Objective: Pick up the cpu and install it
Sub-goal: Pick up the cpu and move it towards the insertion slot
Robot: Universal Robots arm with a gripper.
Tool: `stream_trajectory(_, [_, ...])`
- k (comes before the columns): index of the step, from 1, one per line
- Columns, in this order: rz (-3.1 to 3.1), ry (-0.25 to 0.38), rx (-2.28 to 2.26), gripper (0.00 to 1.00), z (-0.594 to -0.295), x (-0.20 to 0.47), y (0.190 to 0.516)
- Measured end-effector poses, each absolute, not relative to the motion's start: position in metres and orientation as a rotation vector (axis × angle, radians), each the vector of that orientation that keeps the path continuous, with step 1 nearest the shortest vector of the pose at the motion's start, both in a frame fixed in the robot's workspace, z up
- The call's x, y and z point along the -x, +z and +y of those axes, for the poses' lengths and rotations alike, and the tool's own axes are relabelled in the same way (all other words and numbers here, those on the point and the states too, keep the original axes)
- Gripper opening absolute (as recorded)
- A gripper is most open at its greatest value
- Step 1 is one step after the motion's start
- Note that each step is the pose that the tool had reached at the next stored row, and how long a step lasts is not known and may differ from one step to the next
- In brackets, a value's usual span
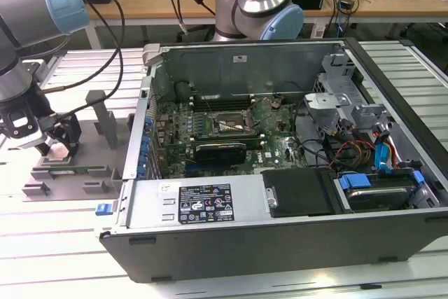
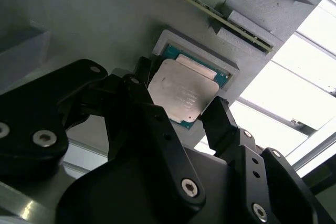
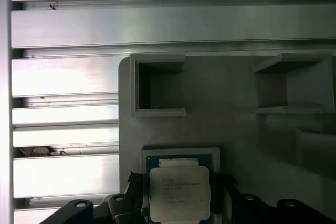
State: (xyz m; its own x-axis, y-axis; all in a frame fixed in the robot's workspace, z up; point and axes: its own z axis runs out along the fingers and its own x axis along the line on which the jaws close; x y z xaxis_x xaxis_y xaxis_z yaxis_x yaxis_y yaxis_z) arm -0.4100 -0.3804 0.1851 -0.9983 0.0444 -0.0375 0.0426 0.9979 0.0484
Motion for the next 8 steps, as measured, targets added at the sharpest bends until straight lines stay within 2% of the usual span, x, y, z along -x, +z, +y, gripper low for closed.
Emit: stream_trajectory(8, [3.101, 0.074, -0.068, 0.66, -0.3803, 0.4117, 0.1864])
